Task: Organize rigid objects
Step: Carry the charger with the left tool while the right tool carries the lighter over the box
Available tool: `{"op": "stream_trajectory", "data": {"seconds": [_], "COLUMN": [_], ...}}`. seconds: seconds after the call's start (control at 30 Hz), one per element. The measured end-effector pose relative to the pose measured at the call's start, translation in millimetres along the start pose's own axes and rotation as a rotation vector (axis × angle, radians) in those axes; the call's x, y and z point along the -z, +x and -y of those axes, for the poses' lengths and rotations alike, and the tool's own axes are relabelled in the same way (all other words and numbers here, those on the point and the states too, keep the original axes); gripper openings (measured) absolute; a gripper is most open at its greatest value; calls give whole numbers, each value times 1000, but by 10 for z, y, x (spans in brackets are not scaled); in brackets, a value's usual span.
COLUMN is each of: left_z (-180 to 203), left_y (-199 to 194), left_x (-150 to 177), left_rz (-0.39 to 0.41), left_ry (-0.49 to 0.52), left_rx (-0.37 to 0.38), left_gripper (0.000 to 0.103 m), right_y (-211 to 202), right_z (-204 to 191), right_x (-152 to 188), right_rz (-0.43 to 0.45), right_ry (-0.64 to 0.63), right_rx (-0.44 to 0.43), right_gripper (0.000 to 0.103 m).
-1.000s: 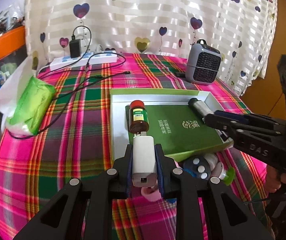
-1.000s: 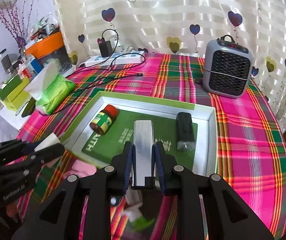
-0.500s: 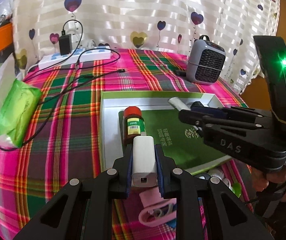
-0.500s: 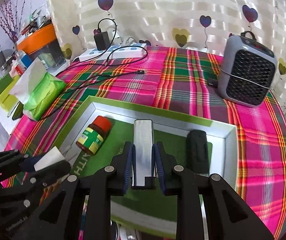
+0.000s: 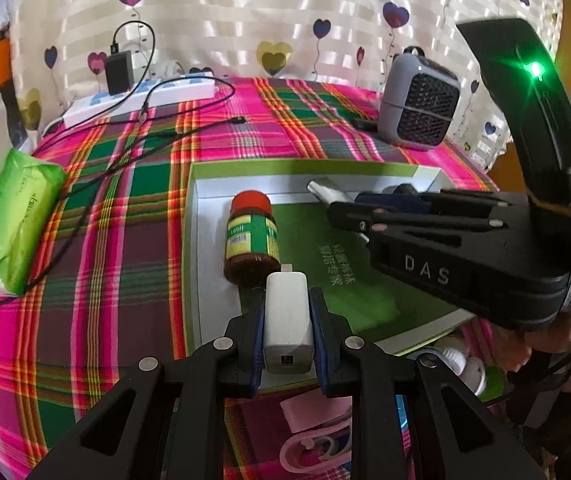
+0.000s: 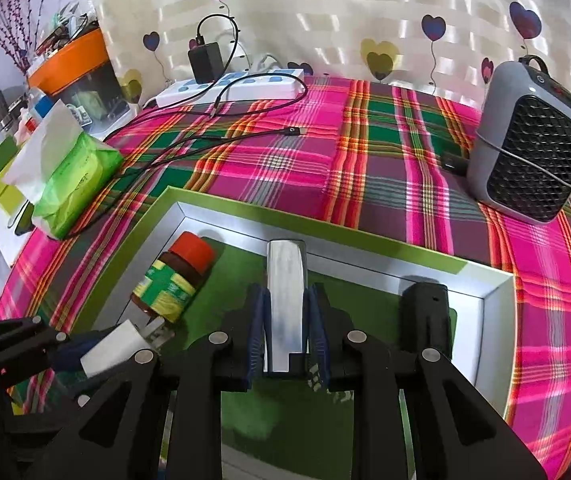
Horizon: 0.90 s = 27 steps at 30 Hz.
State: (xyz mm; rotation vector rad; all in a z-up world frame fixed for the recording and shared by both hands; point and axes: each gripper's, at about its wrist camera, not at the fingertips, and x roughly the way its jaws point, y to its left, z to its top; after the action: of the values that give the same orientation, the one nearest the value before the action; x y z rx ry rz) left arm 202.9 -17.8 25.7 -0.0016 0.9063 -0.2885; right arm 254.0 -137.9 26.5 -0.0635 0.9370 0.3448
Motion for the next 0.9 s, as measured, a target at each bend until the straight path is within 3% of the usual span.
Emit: {"op": "stream_trajectory", "data": {"seconds": [0.9], "left_z": [5], "left_y": [46], "left_x": [13], "left_rz": [-9], "left_ry": [14], "left_rx": [-19], "left_gripper": [21], "right_y": [130], "right_z": [-14], "right_x": [-23], "right_rz": [-60], "right_ry": [-2], "right_rx": [-4], "right_gripper": [24]}}
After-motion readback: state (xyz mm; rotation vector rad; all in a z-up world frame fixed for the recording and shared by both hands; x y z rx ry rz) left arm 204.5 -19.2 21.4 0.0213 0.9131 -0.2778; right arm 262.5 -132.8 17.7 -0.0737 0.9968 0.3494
